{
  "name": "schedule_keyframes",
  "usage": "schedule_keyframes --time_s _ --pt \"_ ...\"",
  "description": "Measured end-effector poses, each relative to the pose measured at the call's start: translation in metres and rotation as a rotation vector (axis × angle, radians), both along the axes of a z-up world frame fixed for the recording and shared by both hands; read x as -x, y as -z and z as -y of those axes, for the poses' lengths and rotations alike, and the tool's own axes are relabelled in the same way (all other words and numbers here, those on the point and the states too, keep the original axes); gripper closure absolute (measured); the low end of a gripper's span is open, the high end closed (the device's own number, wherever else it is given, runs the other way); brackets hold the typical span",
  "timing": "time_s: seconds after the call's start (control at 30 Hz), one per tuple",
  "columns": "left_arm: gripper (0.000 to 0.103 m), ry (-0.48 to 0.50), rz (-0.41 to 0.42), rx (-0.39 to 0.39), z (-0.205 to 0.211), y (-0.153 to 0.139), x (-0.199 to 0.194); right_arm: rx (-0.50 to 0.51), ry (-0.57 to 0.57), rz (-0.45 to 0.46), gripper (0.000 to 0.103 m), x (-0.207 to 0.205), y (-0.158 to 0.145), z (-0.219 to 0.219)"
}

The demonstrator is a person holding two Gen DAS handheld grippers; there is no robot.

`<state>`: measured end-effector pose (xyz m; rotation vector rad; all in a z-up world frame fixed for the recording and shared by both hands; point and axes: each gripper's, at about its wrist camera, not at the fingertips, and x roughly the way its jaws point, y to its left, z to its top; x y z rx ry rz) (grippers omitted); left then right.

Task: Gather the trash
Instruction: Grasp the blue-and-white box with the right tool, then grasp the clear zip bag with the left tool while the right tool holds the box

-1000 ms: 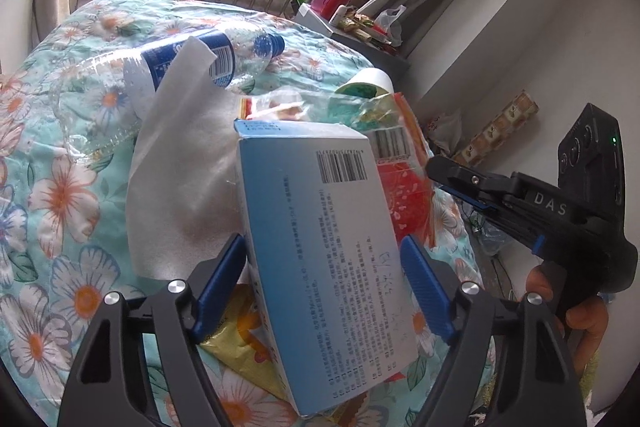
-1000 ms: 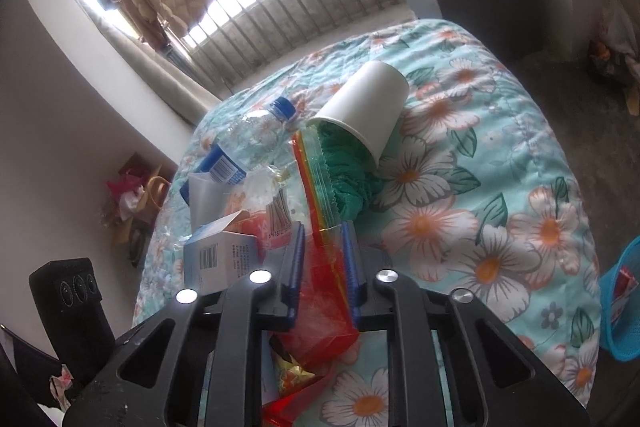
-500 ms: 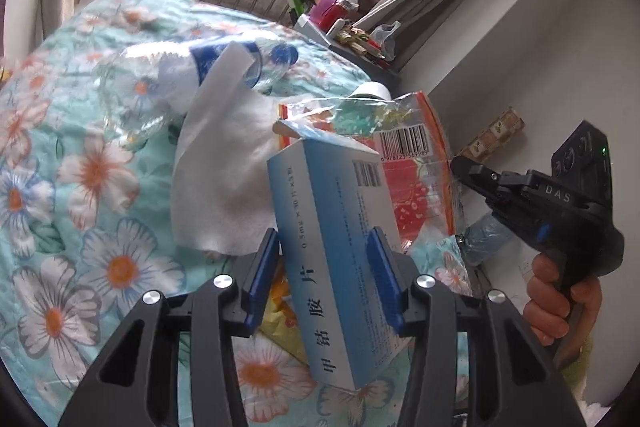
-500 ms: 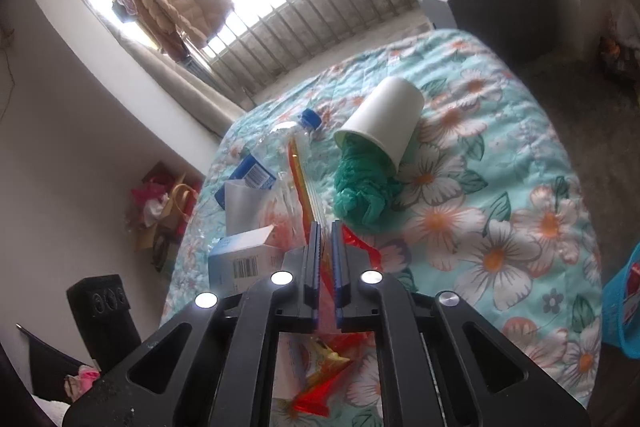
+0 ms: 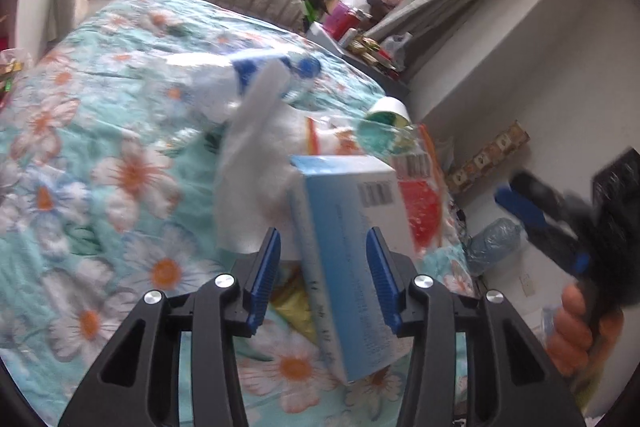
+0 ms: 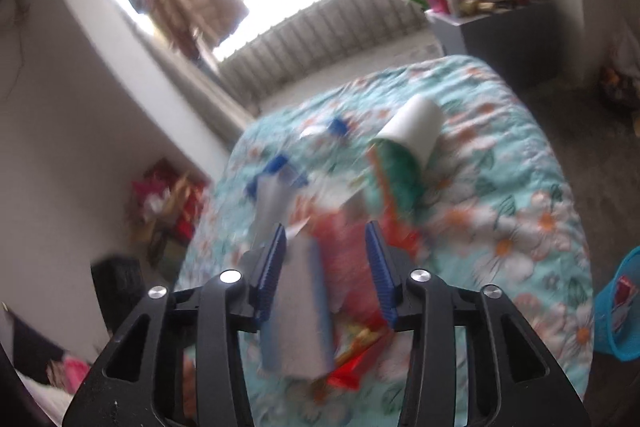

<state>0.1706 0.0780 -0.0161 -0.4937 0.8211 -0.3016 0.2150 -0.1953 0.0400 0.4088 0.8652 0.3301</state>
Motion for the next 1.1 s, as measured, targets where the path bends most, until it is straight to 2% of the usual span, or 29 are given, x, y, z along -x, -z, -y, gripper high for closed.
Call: schedule_keyframes --time_s 0.03,0.13,0.3,0.37,0.43,0.47,0.5,0.67,0.83,0.9,1.0,1.07,1.1 --pt "0.06 -0.033 0.0 -0.015 -0.008 -0.001 0.002 0.044 -0.02 -0.005 0.045 0.005 0.001 -0.013" --pt "0.06 -0.134 -0.003 -0.052 -0.031 -0.004 0.006 0.208 -0.067 -0.007 0.03 0.017 0.014 -0.064" --pt "0.06 -0.206 0.008 -0.057 -0.057 -0.011 0.015 0.427 -0.065 -0.027 0.021 0.011 0.044 -0.118" --pt "0.06 -0.213 0.016 -0.046 -0.063 -0.013 0.018 0.531 -0.046 -0.03 0.021 0.007 0.055 -0.129" --pt "0.06 -0.211 0.022 -0.034 -0.065 -0.013 0.017 0.555 -0.058 -0.051 0.025 0.001 0.064 -0.13" --pt "0.06 -0.206 0.026 -0.028 -0.066 -0.012 0.018 0.551 -0.052 -0.065 0.027 0.0 0.067 -0.13" --pt "0.06 -0.2 0.029 -0.021 -0.066 -0.012 0.019 0.535 -0.05 -0.071 0.034 0.001 0.068 -0.128" --pt "0.06 -0.152 0.039 0.029 -0.061 -0.011 0.02 0.454 -0.016 -0.066 0.036 0.004 0.054 -0.11" --pt "0.06 -0.075 0.037 0.151 -0.053 -0.012 0.01 0.208 0.008 -0.057 0.036 0.018 0.034 -0.07" --pt "0.06 -0.022 0.014 0.209 -0.044 -0.009 0.001 0.122 0.026 -0.05 0.036 0.024 0.029 -0.052" --pt "0.06 0.064 -0.057 0.314 -0.025 0.001 -0.019 0.046 0.065 -0.026 0.036 0.034 0.023 -0.027" --pt "0.06 0.076 -0.086 0.326 -0.015 0.007 -0.03 -0.007 0.089 -0.025 0.036 0.037 0.024 -0.012" --pt "0.06 0.063 -0.104 0.308 -0.01 0.009 -0.036 -0.035 0.097 -0.029 0.036 0.036 0.026 -0.006"
